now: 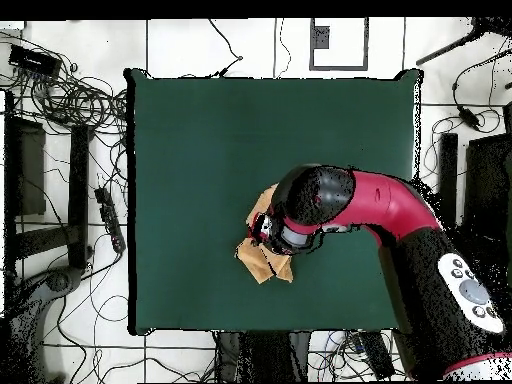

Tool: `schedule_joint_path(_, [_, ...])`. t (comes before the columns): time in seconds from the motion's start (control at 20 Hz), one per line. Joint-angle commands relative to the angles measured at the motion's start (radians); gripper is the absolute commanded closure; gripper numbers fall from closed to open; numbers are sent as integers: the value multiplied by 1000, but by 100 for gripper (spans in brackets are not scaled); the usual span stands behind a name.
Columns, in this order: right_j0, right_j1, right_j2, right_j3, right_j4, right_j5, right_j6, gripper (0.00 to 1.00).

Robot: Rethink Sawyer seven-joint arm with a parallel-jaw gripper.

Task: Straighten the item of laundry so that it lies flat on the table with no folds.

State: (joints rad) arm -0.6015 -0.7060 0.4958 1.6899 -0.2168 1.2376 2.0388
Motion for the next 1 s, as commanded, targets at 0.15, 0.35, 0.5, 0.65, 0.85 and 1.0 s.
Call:
schedule_joint_path(0.15, [17, 128, 61, -45, -134, -181, -189, 0])
schedule_joint_path(0.35, [-88, 185, 123, -29, -154, -217, -337, 0])
schedule_joint_path(0.5, [-186, 245, 175, -25, -153, -249, -425, 0])
schedule_joint_path(0.65, [-260, 334, 217, -63, -166, -229, -509, 0])
schedule_joint_path(0.85, [-322, 476, 245, -140, -139, -167, -553, 0])
schedule_joint_path(1.0, [-359, 572, 255, -213, -117, -108, -592, 0])
